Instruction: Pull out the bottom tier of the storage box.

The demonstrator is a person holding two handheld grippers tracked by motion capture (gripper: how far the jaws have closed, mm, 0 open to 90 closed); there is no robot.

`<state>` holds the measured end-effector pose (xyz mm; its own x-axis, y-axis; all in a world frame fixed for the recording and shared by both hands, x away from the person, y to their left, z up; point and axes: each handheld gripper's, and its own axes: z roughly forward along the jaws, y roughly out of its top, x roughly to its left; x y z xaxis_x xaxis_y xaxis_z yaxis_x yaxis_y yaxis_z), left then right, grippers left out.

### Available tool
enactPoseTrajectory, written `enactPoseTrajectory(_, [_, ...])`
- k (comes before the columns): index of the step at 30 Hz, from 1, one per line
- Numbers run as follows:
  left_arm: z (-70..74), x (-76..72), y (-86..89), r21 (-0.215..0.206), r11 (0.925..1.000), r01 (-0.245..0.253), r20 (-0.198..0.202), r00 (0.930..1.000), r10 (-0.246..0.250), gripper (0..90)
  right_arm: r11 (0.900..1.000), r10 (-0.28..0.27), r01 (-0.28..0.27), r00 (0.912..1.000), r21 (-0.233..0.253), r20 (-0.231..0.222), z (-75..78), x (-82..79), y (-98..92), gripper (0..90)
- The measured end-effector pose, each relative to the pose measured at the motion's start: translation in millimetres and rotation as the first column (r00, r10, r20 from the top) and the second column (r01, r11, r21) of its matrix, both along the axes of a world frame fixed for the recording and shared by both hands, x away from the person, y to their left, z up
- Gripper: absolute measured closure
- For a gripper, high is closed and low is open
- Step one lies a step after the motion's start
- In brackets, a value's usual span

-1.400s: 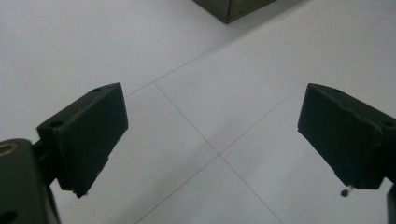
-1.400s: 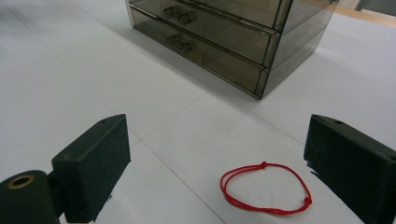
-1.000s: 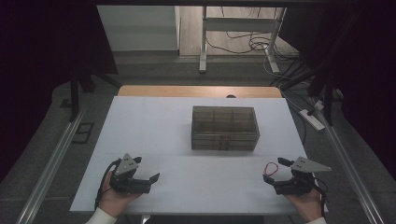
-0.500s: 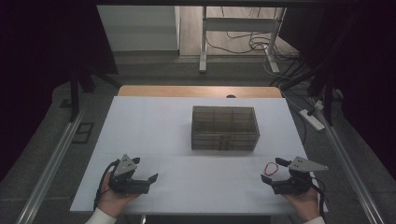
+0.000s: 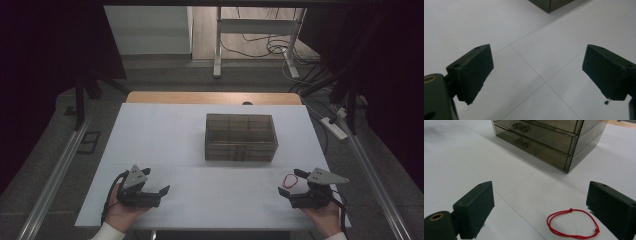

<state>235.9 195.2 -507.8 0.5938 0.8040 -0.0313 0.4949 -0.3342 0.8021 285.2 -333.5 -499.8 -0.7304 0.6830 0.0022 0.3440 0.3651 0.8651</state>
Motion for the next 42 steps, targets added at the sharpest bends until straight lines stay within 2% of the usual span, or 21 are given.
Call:
enactPoseTrajectory(5, [-0.4,0.1,-1.3,0.007,1.0,0.007,-0.001,1.0,-0.007,9.1,1.0,-0.004,0.004,1.0,0.012,0.005,0.6,-0.5,2.1,7.5])
enactPoseTrajectory(21, [-0.2,-0.4,-2.3,0.002,0.9999,0.01,0.003,0.9999,-0.01,10.0,1.0,-0.023,0.023,0.9996,0.009,0.019,1.9,-2.0,11.4,7.5])
enactPoseTrajectory(42, [-0.9,0.9,-0.4,-0.012,0.9999,0.009,0.0,1.0,-0.009,10.1,1.0,-0.001,0.001,1.0,-0.008,0.009,0.6,-0.8,28.8,7.7])
